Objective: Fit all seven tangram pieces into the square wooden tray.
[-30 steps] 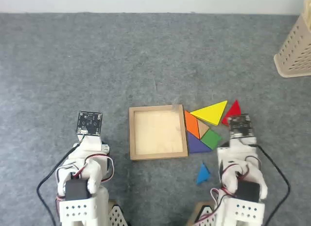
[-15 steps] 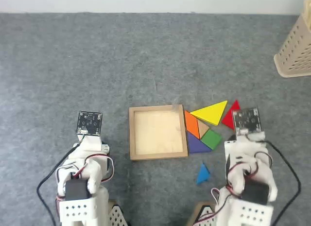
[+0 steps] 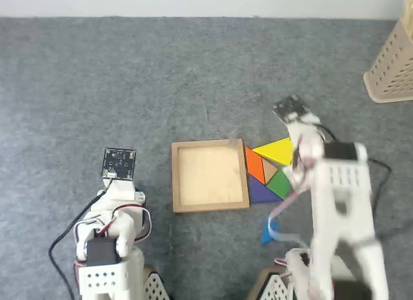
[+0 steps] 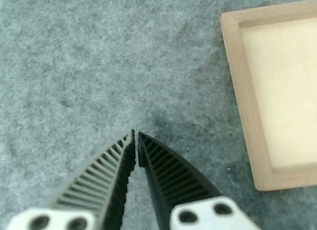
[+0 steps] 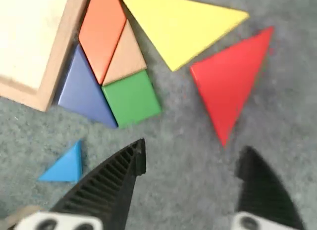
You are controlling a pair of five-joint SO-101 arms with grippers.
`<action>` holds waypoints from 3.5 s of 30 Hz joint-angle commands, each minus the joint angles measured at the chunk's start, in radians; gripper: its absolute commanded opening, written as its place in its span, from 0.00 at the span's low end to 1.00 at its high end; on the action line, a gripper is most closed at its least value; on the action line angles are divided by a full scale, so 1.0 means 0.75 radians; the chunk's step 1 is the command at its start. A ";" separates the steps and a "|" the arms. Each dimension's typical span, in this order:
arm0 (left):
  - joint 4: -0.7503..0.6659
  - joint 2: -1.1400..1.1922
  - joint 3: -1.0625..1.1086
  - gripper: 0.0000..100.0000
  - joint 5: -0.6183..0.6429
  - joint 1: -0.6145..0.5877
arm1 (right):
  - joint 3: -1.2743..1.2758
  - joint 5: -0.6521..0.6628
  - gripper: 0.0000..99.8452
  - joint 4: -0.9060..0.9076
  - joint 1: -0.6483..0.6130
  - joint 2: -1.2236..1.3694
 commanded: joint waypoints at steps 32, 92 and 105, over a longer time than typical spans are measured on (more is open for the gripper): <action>0.010 -0.027 -0.009 0.01 -0.006 0.002 | -0.544 -0.252 0.34 -0.216 0.058 0.856; 0.010 -0.027 -0.009 0.01 -0.006 0.002 | -0.297 -0.166 0.26 -0.345 0.024 0.868; 0.010 -0.027 -0.009 0.01 -0.006 0.002 | -0.305 -0.168 0.02 -0.355 0.024 0.858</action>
